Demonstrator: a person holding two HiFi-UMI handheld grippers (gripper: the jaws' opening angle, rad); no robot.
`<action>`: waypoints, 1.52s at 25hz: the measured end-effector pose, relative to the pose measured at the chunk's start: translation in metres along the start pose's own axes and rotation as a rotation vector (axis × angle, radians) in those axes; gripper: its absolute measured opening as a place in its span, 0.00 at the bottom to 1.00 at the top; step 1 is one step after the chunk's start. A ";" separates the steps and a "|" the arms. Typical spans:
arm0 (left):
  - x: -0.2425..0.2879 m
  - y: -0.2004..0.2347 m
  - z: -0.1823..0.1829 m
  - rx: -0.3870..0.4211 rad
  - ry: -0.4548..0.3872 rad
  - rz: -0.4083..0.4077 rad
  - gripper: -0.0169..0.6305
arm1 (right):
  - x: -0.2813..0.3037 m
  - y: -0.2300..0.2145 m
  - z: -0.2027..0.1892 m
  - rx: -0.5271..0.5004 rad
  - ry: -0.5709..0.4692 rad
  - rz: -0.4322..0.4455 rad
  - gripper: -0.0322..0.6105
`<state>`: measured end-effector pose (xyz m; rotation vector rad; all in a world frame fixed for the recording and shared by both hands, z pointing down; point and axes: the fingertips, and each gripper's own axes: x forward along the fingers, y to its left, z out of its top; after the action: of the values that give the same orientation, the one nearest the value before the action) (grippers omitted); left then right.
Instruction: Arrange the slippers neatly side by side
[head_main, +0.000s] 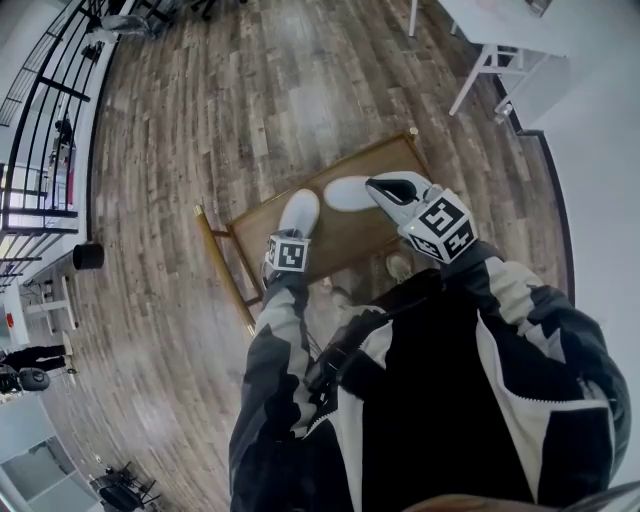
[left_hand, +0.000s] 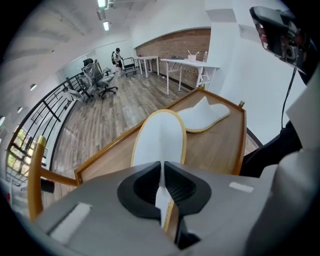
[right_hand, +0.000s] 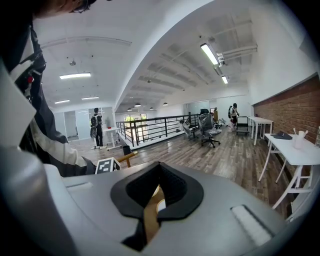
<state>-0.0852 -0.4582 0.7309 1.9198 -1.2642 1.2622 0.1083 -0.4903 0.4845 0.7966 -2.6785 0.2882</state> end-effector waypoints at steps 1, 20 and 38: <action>-0.004 0.001 0.000 -0.011 -0.008 0.003 0.08 | 0.001 0.001 0.001 0.003 -0.004 0.007 0.06; -0.110 0.031 0.031 -0.323 -0.323 0.078 0.08 | 0.035 0.040 0.008 -0.037 -0.004 0.160 0.06; -0.147 0.058 -0.022 -0.602 -0.412 0.192 0.08 | 0.058 0.056 0.006 -0.048 0.015 0.233 0.06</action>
<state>-0.1661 -0.4039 0.6040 1.6708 -1.8173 0.4676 0.0301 -0.4744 0.4951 0.4655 -2.7541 0.2835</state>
